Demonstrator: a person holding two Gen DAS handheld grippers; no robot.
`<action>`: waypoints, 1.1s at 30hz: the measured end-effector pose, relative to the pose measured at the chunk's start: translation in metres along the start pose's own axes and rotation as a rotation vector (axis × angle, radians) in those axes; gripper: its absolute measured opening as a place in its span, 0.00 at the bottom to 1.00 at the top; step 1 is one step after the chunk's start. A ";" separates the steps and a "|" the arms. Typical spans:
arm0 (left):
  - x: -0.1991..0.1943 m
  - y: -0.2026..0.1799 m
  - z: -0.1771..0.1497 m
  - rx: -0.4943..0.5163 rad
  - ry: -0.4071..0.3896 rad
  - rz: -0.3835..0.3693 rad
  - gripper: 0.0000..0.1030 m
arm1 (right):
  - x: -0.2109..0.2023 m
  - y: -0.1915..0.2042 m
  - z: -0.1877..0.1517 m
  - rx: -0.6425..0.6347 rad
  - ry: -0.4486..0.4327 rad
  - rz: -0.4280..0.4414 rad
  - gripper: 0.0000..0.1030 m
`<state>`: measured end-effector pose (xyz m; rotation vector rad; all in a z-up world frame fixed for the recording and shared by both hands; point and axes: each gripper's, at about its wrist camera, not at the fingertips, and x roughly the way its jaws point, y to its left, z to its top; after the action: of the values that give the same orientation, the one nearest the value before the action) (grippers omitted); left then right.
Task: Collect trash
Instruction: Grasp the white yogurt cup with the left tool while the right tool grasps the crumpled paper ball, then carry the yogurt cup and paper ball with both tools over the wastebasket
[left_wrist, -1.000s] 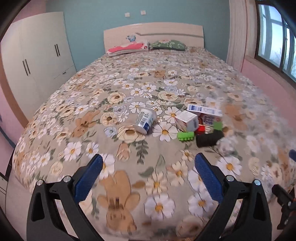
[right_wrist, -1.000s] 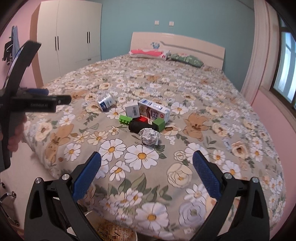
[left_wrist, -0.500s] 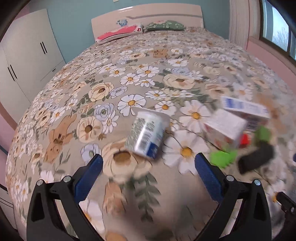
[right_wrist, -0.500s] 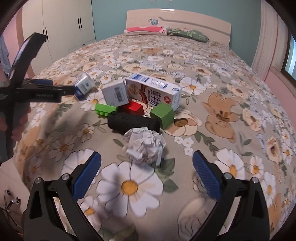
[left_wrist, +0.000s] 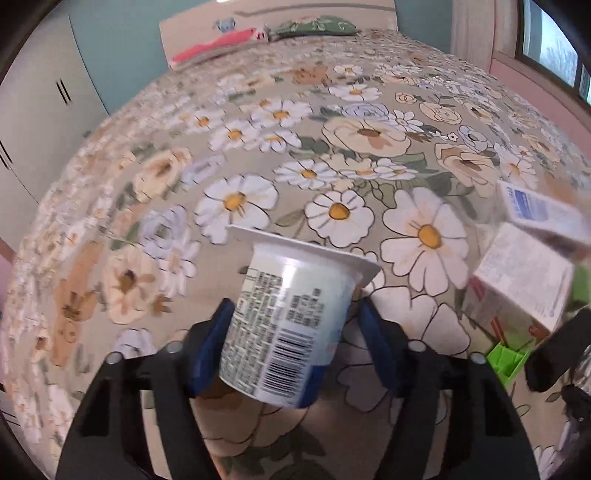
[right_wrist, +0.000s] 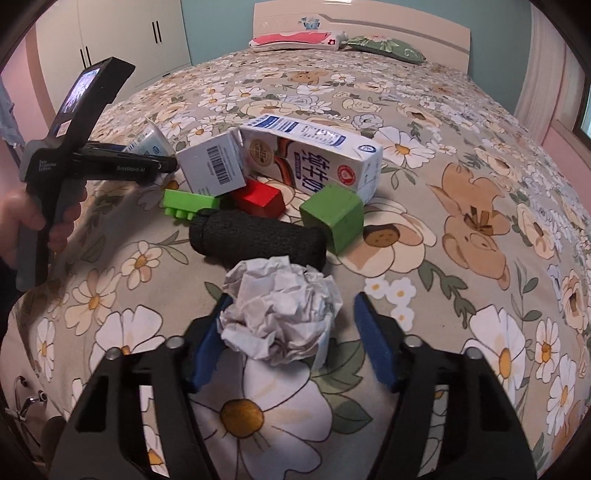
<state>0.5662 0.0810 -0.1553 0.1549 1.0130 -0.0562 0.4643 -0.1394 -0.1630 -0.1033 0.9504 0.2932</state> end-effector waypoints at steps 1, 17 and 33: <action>0.002 0.000 0.001 -0.011 0.000 -0.022 0.55 | 0.000 -0.001 0.001 0.000 0.002 0.004 0.52; -0.054 0.007 0.003 -0.072 -0.030 -0.074 0.48 | -0.055 -0.002 0.007 0.003 -0.072 -0.001 0.39; -0.273 -0.020 -0.027 -0.020 -0.253 -0.025 0.49 | -0.227 0.009 -0.009 -0.032 -0.242 -0.078 0.39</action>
<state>0.3972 0.0589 0.0604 0.1142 0.7631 -0.0861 0.3307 -0.1786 0.0172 -0.1305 0.6998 0.2432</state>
